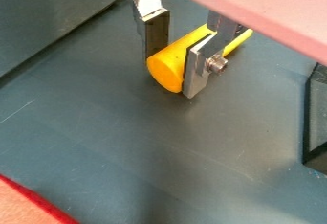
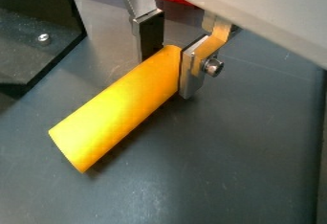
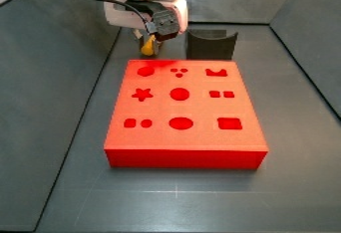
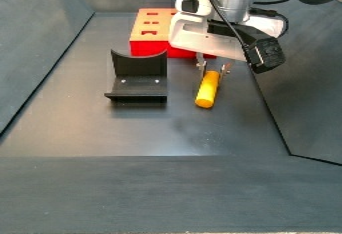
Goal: Pick up the oval object. Move up. Place the oval object on the fixture. Regrasp the oval object. Move to above the board. Insert the oval object.
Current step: Pick up the oval object, then move up.
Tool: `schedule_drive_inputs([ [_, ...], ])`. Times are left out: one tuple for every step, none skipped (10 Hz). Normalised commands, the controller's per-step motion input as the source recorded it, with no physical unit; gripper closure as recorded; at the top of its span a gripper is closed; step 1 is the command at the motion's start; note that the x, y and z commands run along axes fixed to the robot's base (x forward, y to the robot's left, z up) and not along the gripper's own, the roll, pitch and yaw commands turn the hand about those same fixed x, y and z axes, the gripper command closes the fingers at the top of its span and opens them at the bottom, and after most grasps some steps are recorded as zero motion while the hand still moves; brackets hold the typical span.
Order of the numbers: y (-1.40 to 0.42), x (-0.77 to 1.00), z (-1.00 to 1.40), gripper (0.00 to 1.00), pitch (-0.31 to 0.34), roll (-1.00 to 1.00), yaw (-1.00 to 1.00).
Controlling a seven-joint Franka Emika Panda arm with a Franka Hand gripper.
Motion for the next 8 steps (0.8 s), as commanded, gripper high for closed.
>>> schedule_drive_inputs([
  [0.00,0.00,0.00,1.00,0.000,0.00,0.00],
  [0.00,0.00,0.00,1.00,0.000,0.00,0.00],
  [0.00,0.00,0.83,1.00,0.000,0.00,0.00],
  [-0.01,-0.03,0.78,1.00,0.027,0.00,0.00],
  [0.00,-0.03,0.67,1.00,0.054,0.01,-0.01],
  [0.00,-0.01,0.50,1.00,0.072,0.02,-0.01],
  [0.01,-0.01,0.35,1.00,0.073,0.03,-0.02],
  [0.01,-0.02,0.20,1.00,0.063,0.04,-0.02],
])
